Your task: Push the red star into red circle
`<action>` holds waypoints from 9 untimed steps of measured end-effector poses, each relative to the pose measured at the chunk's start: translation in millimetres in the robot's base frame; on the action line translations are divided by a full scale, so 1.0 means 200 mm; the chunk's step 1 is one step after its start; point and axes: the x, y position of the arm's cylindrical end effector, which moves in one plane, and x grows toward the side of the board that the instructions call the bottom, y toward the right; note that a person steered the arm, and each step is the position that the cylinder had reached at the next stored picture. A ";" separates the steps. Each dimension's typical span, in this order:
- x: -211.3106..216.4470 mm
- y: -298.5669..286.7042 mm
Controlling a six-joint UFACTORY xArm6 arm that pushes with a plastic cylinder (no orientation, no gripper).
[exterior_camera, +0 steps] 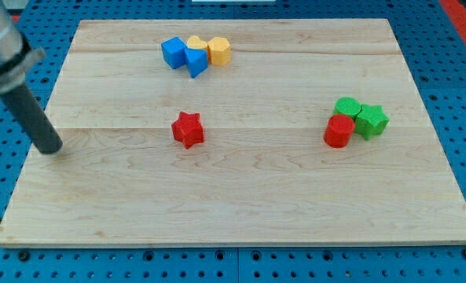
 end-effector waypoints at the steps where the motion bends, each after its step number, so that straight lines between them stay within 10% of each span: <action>1: -0.05 0.60; 3: -0.10 1.55; 5: -0.20 0.91; 8: -0.23 1.71; 9: -0.32 1.39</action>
